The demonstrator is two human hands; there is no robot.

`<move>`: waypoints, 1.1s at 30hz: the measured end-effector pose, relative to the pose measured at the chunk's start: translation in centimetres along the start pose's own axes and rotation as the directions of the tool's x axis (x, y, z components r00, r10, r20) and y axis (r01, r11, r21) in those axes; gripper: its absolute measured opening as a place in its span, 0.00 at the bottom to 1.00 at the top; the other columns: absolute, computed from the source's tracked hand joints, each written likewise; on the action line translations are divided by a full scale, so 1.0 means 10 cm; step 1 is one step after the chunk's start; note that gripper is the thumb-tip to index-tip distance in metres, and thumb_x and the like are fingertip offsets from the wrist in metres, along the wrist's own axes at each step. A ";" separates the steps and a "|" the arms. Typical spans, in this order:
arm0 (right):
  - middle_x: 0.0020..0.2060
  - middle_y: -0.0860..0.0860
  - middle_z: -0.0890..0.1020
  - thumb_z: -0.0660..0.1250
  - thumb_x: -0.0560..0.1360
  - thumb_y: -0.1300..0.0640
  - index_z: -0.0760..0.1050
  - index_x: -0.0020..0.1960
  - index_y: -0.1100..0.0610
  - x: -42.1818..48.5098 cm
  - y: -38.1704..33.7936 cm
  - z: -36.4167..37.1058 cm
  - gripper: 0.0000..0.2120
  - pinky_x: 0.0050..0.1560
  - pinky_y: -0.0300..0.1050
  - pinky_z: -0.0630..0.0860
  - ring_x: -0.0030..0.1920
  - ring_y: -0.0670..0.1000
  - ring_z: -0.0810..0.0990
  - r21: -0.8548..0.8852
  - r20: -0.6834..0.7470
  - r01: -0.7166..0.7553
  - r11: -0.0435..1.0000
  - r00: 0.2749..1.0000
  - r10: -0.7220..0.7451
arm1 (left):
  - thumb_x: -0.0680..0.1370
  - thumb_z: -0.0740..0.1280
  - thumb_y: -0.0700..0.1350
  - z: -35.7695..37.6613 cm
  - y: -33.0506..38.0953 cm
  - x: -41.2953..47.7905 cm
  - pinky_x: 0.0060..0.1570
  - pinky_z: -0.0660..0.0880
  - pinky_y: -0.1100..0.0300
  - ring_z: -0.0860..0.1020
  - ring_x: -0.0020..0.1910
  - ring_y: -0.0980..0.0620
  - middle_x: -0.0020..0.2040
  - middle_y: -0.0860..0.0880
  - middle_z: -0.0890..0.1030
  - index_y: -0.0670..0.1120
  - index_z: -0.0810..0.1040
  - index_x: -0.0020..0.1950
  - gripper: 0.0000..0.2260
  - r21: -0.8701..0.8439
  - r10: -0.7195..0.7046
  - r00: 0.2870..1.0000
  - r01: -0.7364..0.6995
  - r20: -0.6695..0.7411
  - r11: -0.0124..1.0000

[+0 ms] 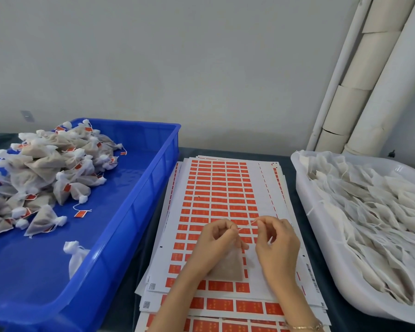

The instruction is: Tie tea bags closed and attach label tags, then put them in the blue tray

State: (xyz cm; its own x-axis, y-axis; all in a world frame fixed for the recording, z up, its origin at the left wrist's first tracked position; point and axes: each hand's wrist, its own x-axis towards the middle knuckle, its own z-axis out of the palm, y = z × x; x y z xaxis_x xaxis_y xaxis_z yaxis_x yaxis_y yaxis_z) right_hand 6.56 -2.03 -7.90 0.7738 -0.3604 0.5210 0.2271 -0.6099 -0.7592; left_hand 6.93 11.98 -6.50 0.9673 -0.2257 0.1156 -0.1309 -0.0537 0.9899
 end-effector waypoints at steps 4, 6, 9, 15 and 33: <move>0.42 0.47 0.79 0.68 0.76 0.61 0.79 0.48 0.54 0.03 0.01 -0.06 0.03 0.40 0.29 0.70 0.40 0.44 0.78 0.110 -0.105 -0.055 0.992 0.992 0.067 | 0.78 0.60 0.58 -0.05 0.06 -0.07 0.35 0.70 0.80 0.78 0.39 0.73 0.36 0.71 0.79 0.73 0.77 0.42 0.11 -0.033 -0.053 0.995 0.056 0.085 0.998; 0.43 0.45 0.79 0.67 0.76 0.59 0.78 0.49 0.52 0.04 0.00 -0.10 0.04 0.40 0.27 0.70 0.42 0.42 0.79 0.170 -0.152 -0.077 0.982 0.983 0.104 | 0.78 0.61 0.59 -0.07 0.03 -0.07 0.41 0.75 0.73 0.83 0.39 0.59 0.38 0.57 0.84 0.57 0.83 0.46 0.13 -0.033 -0.053 0.990 0.058 0.133 0.998; 0.43 0.41 0.79 0.66 0.77 0.57 0.77 0.49 0.50 0.04 -0.02 -0.12 0.04 0.40 0.25 0.71 0.43 0.39 0.78 0.222 -0.189 -0.087 0.971 0.973 0.130 | 0.78 0.61 0.60 -0.10 0.04 -0.09 0.43 0.76 0.70 0.83 0.39 0.56 0.39 0.52 0.84 0.52 0.83 0.44 0.16 -0.018 -0.101 0.978 0.106 0.182 0.994; 0.46 0.49 0.83 0.65 0.78 0.53 0.78 0.53 0.53 0.08 0.04 -0.16 0.07 0.47 0.38 0.77 0.46 0.45 0.81 0.410 -0.162 -0.210 0.888 0.941 0.297 | 0.79 0.62 0.54 -0.12 0.04 -0.07 0.50 0.77 0.58 0.81 0.43 0.51 0.42 0.49 0.82 0.43 0.81 0.53 0.17 -0.109 -0.175 0.926 0.223 0.334 0.969; 0.45 0.38 0.78 0.68 0.75 0.51 0.77 0.51 0.45 -0.02 0.06 -0.03 0.05 0.46 0.30 0.71 0.44 0.41 0.78 -0.045 0.232 -0.091 0.995 0.968 0.099 | 0.78 0.61 0.52 -0.20 0.02 -0.01 0.49 0.77 0.63 0.81 0.48 0.51 0.48 0.46 0.83 0.48 0.84 0.48 0.13 -0.392 -0.034 0.983 -0.039 -0.178 0.919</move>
State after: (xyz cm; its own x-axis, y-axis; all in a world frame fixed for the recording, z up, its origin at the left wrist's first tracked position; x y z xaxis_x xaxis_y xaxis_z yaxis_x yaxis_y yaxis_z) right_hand 6.36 -2.56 -8.31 0.9084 -0.2452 0.3388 0.1291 -0.6061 -0.7848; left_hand 7.25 13.91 -6.15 0.9944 -0.0469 0.0942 -0.0728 0.3406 0.9374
